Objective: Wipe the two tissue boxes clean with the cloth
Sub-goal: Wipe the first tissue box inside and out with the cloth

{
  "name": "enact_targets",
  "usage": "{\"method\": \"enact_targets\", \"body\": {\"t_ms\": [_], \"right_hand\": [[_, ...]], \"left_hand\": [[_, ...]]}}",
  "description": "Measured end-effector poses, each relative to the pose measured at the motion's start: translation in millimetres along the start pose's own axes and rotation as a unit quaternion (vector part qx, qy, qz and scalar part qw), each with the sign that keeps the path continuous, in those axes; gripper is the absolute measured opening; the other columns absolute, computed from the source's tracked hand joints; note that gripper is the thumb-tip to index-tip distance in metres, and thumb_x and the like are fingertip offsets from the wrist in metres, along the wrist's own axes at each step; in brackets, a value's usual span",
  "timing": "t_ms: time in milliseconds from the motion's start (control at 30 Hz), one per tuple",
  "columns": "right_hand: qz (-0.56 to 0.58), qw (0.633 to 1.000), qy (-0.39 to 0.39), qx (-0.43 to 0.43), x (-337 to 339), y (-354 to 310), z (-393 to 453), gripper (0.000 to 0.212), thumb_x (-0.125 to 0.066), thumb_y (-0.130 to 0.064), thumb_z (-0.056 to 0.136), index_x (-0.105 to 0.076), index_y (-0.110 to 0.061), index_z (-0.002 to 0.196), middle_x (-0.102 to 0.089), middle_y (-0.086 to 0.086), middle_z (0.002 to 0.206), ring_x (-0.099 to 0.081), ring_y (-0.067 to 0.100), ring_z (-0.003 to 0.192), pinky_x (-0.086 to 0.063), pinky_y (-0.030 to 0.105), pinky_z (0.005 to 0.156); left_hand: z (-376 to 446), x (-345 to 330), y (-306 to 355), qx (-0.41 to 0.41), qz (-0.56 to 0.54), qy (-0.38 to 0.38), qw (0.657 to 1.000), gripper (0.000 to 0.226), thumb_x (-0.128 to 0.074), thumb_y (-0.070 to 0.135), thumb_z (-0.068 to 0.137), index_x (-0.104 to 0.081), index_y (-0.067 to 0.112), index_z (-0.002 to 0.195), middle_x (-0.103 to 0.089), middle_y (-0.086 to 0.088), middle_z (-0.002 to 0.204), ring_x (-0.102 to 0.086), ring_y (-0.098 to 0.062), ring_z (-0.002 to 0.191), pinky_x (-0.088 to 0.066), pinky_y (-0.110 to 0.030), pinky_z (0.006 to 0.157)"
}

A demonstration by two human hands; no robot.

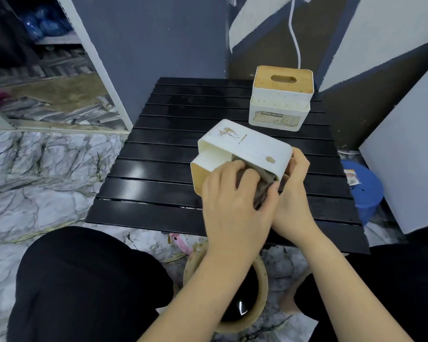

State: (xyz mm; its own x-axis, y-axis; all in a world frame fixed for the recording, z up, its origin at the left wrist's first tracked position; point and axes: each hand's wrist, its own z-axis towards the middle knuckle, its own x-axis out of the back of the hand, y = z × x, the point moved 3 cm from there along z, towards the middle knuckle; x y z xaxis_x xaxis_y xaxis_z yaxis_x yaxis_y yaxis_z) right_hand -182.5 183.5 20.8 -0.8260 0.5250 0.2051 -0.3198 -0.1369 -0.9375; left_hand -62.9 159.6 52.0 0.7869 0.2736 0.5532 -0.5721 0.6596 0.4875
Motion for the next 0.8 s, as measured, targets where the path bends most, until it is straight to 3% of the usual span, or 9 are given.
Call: {"method": "enact_targets", "body": {"t_ms": [67,167,233,367,600,733,800], "right_hand": [[-0.003,1.000,-0.007,-0.004,0,1,-1,0.085,-0.080,-0.011,0.082,-0.022,-0.052,0.128,-0.048,-0.046,0.119,-0.056,-0.009,0.116,-0.049,0.012,0.088],[0.002,1.000,-0.017,-0.013,2,4,-2,0.090,-0.081,-0.006,0.079,-0.021,-0.045,0.134,-0.050,-0.039,0.123,-0.056,-0.009,0.117,-0.049,0.012,0.088],[0.003,1.000,-0.020,-0.012,2,3,-3,0.098,-0.086,-0.004,0.074,-0.019,-0.035,0.139,-0.046,-0.029,0.133,-0.054,-0.010,0.121,-0.047,0.009,0.091],[0.002,1.000,-0.014,0.000,2,1,-3,0.107,-0.094,-0.001,0.063,-0.024,-0.036,0.135,-0.046,-0.020,0.136,-0.052,-0.012,0.123,-0.047,0.009,0.092],[-0.029,0.999,-0.029,0.014,5,3,0,0.116,-0.100,-0.004,0.055,-0.024,-0.024,0.141,-0.039,-0.015,0.142,-0.044,-0.009,0.130,-0.041,0.006,0.098],[-0.036,0.999,-0.035,0.007,5,3,0,0.119,-0.100,-0.005,0.056,-0.022,-0.027,0.143,-0.037,-0.023,0.142,-0.041,-0.012,0.131,-0.038,0.003,0.098],[-0.038,0.999,-0.037,0.000,6,3,1,0.121,-0.100,-0.008,0.057,-0.019,-0.030,0.143,-0.036,-0.024,0.142,-0.040,-0.012,0.131,-0.038,0.003,0.099]], "left_hand": [[-1,-3,1,0.015,-0.010,-0.013,1.000,0.017,-0.074,0.025,0.081,-0.067,0.010,0.085,-0.066,-0.006,0.105,-0.060,-0.029,0.099,-0.045,-0.037,0.090],[1,1,-7,0.014,-0.043,-0.044,0.998,0.017,-0.069,0.017,0.077,-0.069,0.011,0.093,-0.066,-0.002,0.106,-0.058,-0.026,0.099,-0.041,-0.031,0.093],[1,8,-16,-0.021,-0.056,-0.075,0.995,0.028,-0.065,0.012,0.076,-0.071,0.011,0.104,-0.067,-0.001,0.113,-0.059,-0.026,0.104,-0.043,-0.034,0.095],[-2,18,-44,-0.129,-0.038,-0.137,0.981,0.045,-0.065,-0.004,0.078,-0.070,0.011,0.120,-0.063,-0.008,0.130,-0.057,-0.032,0.118,-0.046,-0.046,0.098],[20,27,-72,-0.210,0.002,-0.154,0.965,0.030,-0.064,-0.007,0.086,-0.073,0.007,0.112,-0.067,-0.009,0.122,-0.061,-0.035,0.109,-0.047,-0.048,0.092],[23,36,-86,-0.180,0.006,-0.113,0.977,0.029,-0.066,-0.009,0.085,-0.073,0.005,0.109,-0.067,-0.009,0.120,-0.061,-0.035,0.107,-0.048,-0.046,0.093],[29,39,-93,-0.132,0.018,-0.110,0.985,0.034,-0.061,-0.008,0.083,-0.072,0.004,0.113,-0.066,-0.010,0.122,-0.060,-0.035,0.107,-0.044,-0.038,0.100]]}}
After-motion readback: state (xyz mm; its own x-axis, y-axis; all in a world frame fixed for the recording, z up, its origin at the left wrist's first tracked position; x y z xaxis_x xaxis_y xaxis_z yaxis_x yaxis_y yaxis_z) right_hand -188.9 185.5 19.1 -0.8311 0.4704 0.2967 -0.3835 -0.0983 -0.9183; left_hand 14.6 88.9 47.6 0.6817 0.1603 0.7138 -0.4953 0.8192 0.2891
